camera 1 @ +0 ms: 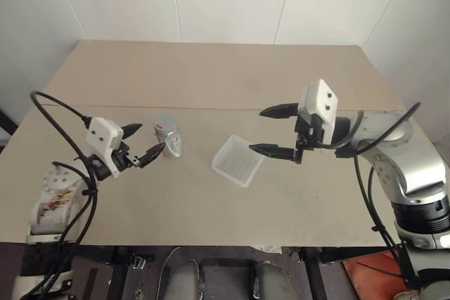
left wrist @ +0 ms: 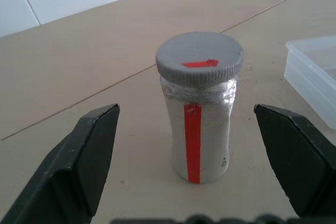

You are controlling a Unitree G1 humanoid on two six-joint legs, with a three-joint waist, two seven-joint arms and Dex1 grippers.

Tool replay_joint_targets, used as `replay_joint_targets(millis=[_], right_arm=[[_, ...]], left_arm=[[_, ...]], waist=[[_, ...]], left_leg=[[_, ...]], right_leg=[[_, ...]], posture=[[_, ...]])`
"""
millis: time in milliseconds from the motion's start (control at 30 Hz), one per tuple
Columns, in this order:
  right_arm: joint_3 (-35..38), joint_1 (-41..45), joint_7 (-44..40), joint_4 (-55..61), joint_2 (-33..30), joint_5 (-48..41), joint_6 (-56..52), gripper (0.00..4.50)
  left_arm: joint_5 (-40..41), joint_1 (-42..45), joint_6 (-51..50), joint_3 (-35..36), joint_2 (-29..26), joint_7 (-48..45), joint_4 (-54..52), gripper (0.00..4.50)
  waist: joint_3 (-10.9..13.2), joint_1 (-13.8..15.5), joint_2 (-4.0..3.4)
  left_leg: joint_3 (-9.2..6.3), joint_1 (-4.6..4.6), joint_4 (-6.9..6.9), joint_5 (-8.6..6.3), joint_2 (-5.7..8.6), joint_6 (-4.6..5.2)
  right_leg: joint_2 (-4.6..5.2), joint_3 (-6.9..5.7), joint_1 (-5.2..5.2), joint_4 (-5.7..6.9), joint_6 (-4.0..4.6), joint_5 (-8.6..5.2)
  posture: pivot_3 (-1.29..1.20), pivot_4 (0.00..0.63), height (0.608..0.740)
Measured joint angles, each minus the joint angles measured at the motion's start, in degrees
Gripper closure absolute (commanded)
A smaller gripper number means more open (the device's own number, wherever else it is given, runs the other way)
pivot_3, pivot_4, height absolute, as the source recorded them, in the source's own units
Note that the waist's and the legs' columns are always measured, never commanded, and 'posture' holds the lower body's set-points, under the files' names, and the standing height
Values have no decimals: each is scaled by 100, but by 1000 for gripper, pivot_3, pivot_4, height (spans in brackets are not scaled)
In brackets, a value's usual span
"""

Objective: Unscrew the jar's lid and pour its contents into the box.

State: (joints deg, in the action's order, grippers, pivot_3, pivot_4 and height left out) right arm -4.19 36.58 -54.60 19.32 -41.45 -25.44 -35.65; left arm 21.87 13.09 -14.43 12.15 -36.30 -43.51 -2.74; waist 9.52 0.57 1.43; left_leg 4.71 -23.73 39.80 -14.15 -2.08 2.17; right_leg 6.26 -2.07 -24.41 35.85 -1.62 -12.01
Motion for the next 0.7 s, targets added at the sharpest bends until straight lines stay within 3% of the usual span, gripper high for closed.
replay_joint_targets(millis=[333,700], right_arm=[[-17,52,59,2,15,-11,-55,0],[-83,63,69,-8,48,-15,-55,0]], left_arm=[[-281,518,358,-209,555,286,596,40],[-617,1035,790,-494,744,279,1406,40]], waist=[[0,11,1],[0,2,1]], left_leg=[[0,-2,3,0,3,1],[2,-2,3,0,3,1]], right_leg=[[1,-3,3,1,-2,2],[1,-4,2,2,-3,2]], posture=[[0,150,740],[0,150,740]])
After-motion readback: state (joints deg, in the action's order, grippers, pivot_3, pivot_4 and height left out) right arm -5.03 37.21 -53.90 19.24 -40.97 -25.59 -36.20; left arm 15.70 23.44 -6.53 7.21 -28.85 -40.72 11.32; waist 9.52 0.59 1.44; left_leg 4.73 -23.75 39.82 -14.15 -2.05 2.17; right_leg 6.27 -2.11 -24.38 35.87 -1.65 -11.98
